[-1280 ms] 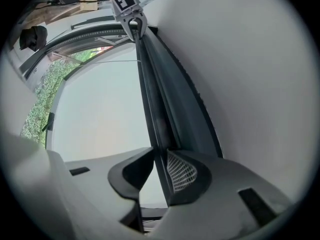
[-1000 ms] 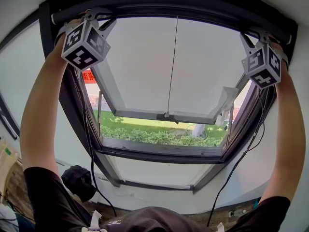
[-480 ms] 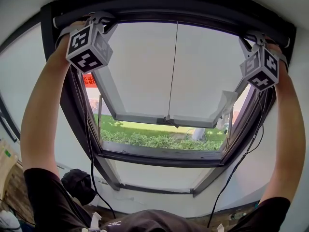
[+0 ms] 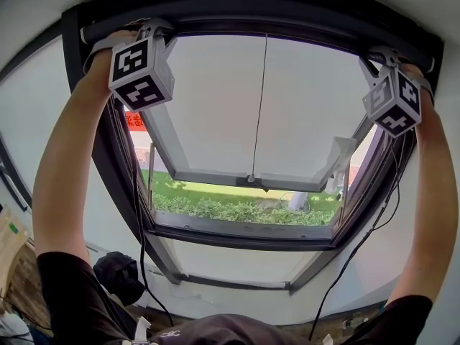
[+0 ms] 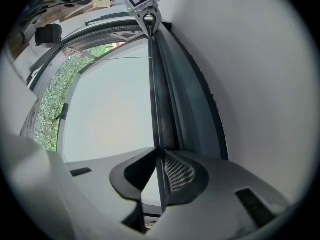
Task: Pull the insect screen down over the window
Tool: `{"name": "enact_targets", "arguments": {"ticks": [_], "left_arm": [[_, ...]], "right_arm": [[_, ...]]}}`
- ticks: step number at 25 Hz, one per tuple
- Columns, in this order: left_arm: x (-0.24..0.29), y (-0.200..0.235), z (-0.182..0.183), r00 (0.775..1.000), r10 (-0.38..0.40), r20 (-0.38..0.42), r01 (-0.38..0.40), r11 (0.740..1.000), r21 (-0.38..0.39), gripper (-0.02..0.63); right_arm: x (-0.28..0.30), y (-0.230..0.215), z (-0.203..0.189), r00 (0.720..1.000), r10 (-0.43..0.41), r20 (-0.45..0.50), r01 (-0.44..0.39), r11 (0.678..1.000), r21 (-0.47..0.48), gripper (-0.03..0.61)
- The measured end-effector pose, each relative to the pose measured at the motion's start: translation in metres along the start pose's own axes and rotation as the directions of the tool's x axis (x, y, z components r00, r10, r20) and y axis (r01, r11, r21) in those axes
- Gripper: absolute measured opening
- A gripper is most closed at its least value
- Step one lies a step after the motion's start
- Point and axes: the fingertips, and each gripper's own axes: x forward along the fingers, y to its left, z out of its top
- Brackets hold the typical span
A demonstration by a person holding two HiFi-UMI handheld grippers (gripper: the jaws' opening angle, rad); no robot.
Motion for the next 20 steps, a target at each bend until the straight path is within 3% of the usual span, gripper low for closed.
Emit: {"name": "enact_targets", "arguments": {"ticks": [7,15,20], "left_arm": [[0.0013,-0.0006,0.0006,1.0,-0.022,-0.002,0.022,1.0,0.001,0.035],[0.0015,-0.0002,-0.0001,1.0,-0.01,-0.007,0.01,1.0,0.014,0.034],[-0.0002,-0.0068,0.0004,0.998,-0.063,-0.021,0.063,0.998,0.011,0.034]], "right_arm": [[-0.0015,-0.0026,-0.0007,0.999,0.043,-0.027,-0.044,0.999,-0.024,0.032],[0.0017,-0.0024,0.0001,0.998,0.006,-0.057,-0.011,0.997,-0.08,0.025],[0.0004,0.005,-0.0015,0.994,0.082,-0.073,-0.085,0.995,-0.044,0.025]]}}
